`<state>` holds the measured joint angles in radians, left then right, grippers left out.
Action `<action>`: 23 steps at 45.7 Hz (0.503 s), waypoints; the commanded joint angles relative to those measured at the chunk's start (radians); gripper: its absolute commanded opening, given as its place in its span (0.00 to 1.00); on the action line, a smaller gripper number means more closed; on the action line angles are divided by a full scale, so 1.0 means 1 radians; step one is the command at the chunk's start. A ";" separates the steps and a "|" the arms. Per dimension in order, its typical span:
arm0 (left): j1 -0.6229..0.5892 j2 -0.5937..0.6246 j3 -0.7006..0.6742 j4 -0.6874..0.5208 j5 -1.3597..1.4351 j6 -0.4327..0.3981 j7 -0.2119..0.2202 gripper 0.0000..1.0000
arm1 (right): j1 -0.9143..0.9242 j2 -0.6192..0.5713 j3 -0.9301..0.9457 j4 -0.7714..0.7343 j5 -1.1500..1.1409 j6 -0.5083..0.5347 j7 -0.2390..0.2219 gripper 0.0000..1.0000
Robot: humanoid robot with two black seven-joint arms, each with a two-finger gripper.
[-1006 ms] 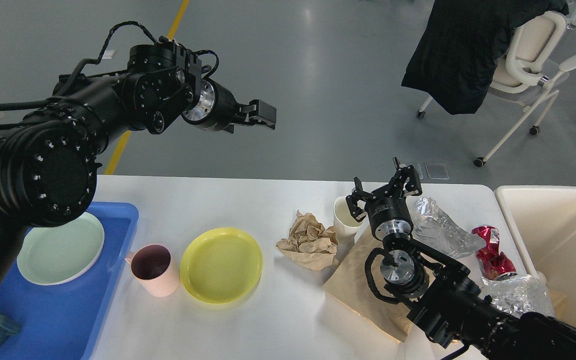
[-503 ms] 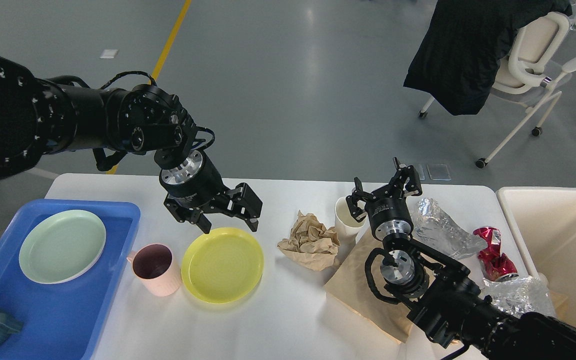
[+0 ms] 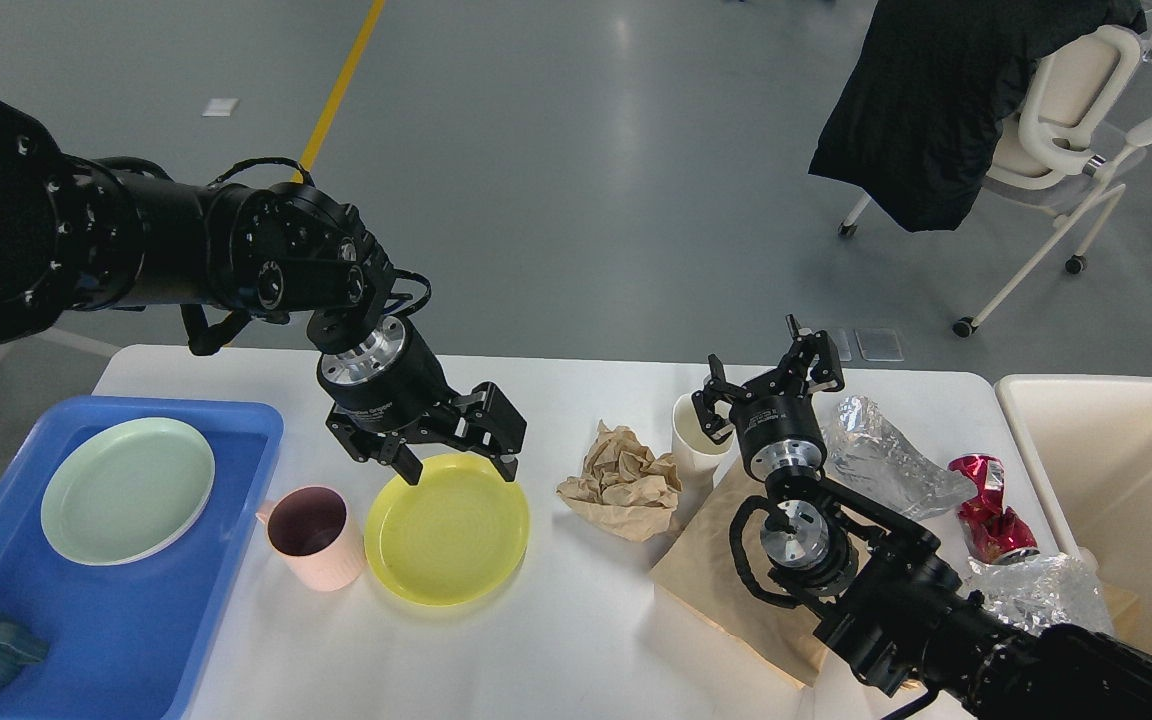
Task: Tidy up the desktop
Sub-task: 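Raise the left arm and swing the left gripper above the yellow plate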
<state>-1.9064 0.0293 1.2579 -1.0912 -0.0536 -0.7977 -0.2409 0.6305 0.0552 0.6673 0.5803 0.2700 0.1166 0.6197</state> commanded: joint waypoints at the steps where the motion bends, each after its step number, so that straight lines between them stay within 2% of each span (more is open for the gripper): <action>1: 0.001 -0.002 0.000 -0.001 0.000 0.000 0.000 1.00 | 0.000 0.000 0.000 0.001 0.000 0.000 0.000 1.00; 23: 0.012 0.044 0.000 0.000 0.000 0.000 0.000 1.00 | 0.000 0.000 0.000 0.001 0.000 0.000 0.000 1.00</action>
<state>-1.8941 0.0470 1.2577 -1.0912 -0.0536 -0.7976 -0.2409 0.6305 0.0552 0.6673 0.5829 0.2700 0.1166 0.6197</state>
